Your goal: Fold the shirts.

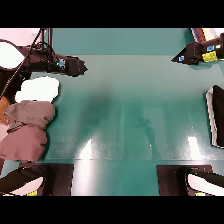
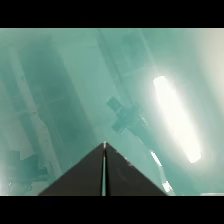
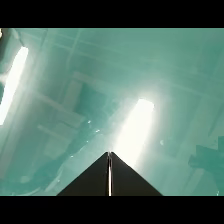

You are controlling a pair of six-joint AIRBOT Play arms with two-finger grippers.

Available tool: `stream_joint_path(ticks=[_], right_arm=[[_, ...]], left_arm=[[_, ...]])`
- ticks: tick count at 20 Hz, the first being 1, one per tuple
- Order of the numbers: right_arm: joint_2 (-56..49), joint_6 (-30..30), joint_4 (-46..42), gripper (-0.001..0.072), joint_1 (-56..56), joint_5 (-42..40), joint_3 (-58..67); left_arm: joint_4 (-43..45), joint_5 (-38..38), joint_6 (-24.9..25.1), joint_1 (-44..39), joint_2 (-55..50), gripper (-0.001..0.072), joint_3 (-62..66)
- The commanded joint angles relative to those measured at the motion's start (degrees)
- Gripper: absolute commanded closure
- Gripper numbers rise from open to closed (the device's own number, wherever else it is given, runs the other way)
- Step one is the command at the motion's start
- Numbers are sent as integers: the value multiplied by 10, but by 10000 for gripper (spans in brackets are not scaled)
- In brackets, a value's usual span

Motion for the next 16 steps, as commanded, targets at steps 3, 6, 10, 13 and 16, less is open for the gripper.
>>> stream_joint_path(ticks=[3, 6, 10, 13, 16], right_arm=[[0, 0, 0, 687, 1, 1, 0], [0, 0, 0, 687, 1, 1, 0], [0, 0, 0, 688, 1, 1, 0], [0, 0, 0, 688, 1, 1, 0], [0, 0, 0, 688, 1, 1, 0]], left_arm=[[0, 0, 0, 0, 0, 680, 0], [0, 0, 0, 0, 0, 680, 0], [0, 0, 0, 0, 0, 680, 0], [-8, 4, -3, 0, 0, 680, 0], [64, 60, 22, 2, -3, 546, 0]])
